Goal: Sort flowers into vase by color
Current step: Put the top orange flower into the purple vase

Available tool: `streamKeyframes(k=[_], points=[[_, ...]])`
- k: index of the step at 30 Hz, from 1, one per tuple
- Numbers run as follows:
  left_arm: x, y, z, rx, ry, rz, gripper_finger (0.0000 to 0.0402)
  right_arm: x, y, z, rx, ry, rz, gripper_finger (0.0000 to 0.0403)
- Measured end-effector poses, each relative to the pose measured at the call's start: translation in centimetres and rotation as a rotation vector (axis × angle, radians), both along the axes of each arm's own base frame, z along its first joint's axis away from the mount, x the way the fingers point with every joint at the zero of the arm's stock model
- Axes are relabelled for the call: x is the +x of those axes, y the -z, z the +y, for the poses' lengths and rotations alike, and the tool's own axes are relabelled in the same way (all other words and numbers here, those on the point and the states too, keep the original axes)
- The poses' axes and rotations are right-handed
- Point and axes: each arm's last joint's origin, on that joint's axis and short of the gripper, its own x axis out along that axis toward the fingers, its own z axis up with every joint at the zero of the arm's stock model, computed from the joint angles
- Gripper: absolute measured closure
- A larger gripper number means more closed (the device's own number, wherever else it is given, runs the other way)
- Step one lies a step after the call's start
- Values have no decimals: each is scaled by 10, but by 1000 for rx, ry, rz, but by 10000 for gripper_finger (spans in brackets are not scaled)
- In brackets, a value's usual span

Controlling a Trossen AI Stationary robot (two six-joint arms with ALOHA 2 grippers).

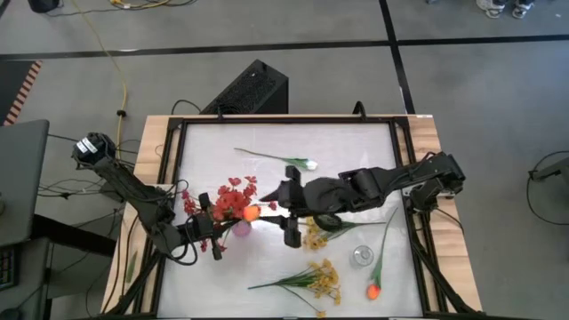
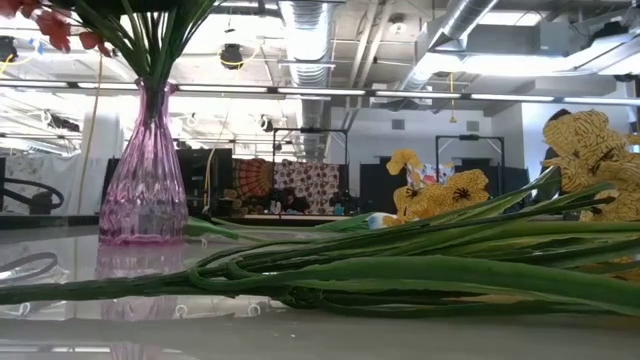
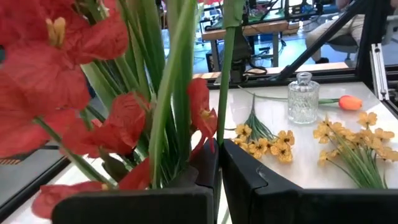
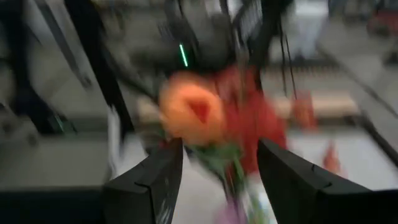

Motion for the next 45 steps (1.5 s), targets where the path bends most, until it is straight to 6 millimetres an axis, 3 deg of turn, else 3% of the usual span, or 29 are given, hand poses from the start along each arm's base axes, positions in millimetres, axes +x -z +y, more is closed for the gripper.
streamKeyframes(k=[3,14,22,27,32,39,45], points=[[0,0,0,-3,7,0,401,2,-9,-2,20,-5,-81,173],[0,0,0,-6,15,1,401,7,-3,-6,17,-28,-61,180],[0,0,-1,-68,27,-17,392,24,18,-2,19,-31,-6,267],[0,-1,-3,-92,60,-25,347,24,19,-1,17,-34,0,340],[0,-6,-4,-127,70,-44,285,24,19,-2,17,-33,-1,387],[-3,-32,-3,-189,136,-101,214,24,19,-1,18,-34,2,367],[-13,-57,7,-225,146,-141,197,24,19,-2,27,-28,2,374]])
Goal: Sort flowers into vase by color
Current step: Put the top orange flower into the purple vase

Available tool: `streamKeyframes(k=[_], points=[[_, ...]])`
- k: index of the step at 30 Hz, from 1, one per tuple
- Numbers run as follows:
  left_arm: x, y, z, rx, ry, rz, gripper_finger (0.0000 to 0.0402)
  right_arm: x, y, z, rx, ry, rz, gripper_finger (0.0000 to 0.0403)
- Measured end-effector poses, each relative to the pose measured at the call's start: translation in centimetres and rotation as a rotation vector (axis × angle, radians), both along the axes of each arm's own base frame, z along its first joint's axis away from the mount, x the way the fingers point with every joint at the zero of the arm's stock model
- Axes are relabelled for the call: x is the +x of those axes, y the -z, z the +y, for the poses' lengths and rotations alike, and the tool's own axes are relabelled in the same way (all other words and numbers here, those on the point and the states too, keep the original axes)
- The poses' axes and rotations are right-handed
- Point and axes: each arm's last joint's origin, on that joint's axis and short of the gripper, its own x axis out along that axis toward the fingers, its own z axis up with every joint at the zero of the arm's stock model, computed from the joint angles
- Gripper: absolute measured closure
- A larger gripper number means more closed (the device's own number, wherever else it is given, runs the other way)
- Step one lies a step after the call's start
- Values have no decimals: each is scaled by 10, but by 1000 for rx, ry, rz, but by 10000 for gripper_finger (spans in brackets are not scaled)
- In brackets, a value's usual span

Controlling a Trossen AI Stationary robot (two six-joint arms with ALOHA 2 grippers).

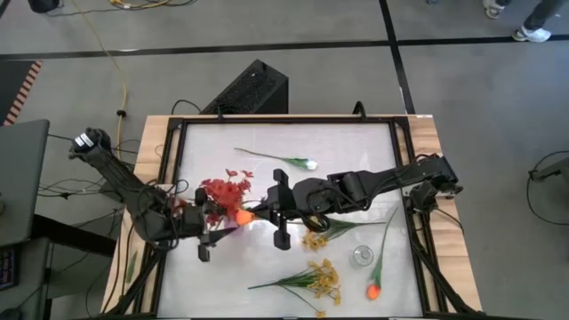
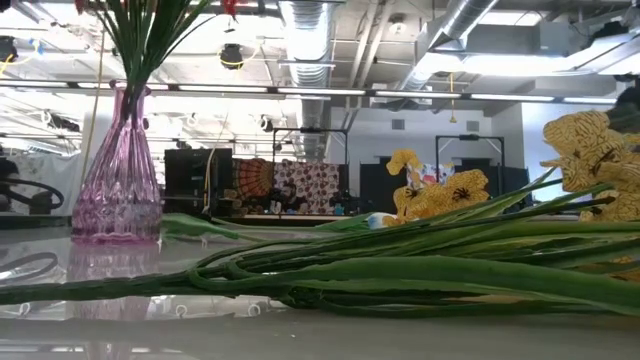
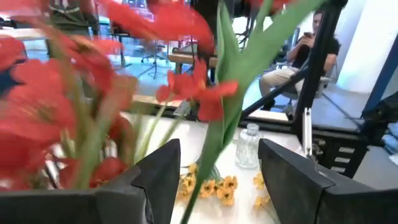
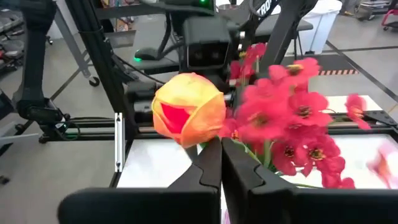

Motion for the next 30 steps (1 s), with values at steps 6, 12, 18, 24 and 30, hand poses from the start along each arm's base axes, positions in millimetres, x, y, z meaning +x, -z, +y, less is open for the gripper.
streamKeyframes(k=[6,12,18,24,30], points=[[-9,-14,7,-33,48,-34,196,0,0,-2,17,9,0,383],[-11,-17,7,-47,160,-46,196,0,-1,-3,41,18,1,365],[-10,-9,6,-37,173,12,196,0,-1,-2,41,18,2,372],[-10,-6,8,7,109,44,254,0,0,-2,46,20,6,373],[-10,-5,7,17,116,45,339,-1,5,-5,46,32,66,373]])
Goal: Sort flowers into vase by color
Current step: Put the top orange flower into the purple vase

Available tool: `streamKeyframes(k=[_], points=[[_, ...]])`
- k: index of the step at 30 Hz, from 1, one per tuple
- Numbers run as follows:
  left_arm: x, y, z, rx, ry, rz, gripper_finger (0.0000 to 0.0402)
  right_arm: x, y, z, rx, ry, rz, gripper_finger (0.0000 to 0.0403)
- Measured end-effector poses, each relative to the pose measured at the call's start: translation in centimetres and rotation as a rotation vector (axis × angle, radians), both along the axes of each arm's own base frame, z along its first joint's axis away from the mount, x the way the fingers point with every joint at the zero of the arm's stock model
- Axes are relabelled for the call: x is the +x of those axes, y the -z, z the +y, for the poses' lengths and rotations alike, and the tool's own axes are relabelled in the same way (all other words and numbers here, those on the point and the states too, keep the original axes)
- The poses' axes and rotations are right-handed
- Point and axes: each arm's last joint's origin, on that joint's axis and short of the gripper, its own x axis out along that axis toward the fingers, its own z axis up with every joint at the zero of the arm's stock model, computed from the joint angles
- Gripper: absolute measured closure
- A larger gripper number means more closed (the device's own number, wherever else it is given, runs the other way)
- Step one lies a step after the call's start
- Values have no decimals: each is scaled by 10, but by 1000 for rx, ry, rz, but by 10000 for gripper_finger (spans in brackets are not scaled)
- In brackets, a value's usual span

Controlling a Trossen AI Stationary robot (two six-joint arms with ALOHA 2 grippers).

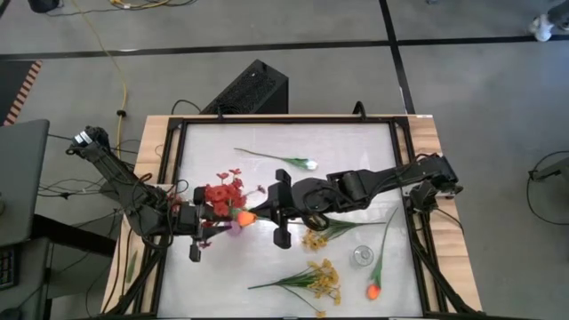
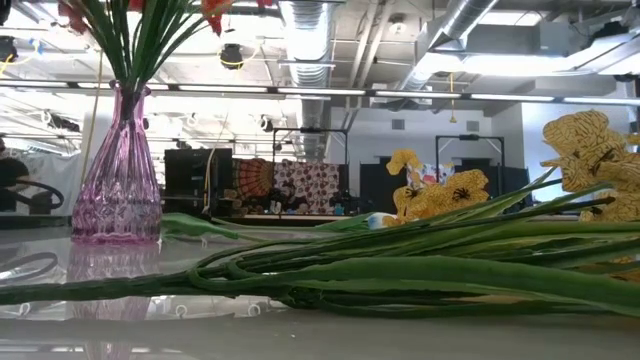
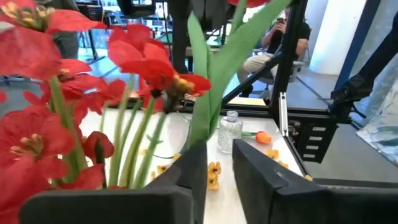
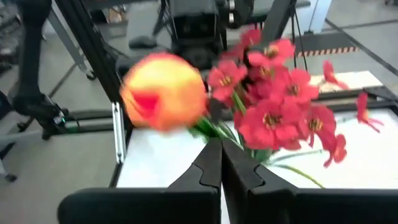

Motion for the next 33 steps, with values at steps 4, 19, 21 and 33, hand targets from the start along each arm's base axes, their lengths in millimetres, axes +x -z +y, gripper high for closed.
streamKeyframes(k=[4,19,21,33], points=[[0,0,0,4,11,1,349,-4,2,-3,-17,11,52,374],[-8,-11,6,-21,76,-47,335,-11,0,3,59,-189,97,374],[-11,-15,9,-29,77,-66,335,-10,-4,4,67,-193,56,374],[-27,-33,18,-74,288,-174,335,-3,-17,8,98,-203,-120,375]])
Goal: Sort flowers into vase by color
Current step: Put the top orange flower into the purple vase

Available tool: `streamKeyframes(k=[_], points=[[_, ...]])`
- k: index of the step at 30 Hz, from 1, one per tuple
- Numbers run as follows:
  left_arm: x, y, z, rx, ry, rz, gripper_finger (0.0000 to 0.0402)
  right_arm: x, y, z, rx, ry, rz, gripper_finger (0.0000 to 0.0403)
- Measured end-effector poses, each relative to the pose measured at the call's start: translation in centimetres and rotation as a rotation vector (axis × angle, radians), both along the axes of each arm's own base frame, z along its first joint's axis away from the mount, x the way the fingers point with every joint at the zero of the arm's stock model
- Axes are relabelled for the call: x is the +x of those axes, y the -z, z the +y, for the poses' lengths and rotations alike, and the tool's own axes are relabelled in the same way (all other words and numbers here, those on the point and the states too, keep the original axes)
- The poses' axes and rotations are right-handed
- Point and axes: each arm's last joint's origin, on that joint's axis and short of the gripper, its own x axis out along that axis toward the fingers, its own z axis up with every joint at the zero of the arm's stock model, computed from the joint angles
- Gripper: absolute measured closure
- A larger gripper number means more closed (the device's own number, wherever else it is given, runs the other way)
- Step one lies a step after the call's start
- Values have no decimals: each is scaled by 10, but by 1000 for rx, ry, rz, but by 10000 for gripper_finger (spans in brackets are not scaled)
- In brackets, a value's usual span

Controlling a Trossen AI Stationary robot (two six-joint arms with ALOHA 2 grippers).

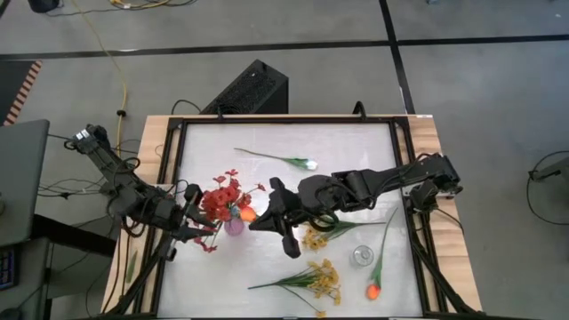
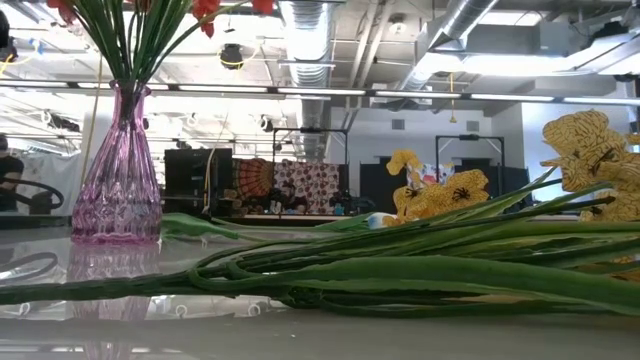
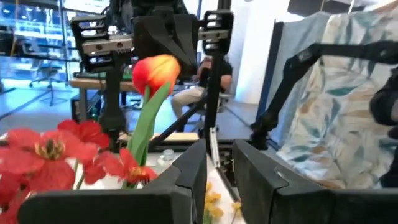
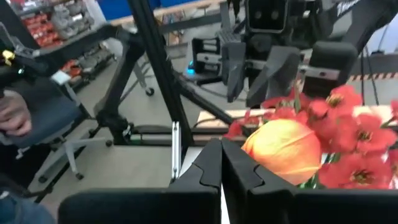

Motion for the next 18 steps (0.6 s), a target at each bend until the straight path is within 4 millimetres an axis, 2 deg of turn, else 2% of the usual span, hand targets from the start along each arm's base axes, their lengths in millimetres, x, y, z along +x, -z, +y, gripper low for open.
streamKeyframes(k=[3,9,12,16,18], points=[[-1,-6,1,-5,13,-59,335,3,-1,0,4,7,-31,375],[-4,-17,2,33,3,-173,335,29,20,-4,29,31,-41,375],[-5,-20,4,31,-18,-199,336,32,25,0,55,-34,-35,375],[-5,-20,5,33,-61,-194,336,23,18,6,72,-96,-19,375],[-5,-20,6,33,-78,-191,336,13,8,5,45,-88,-37,375]])
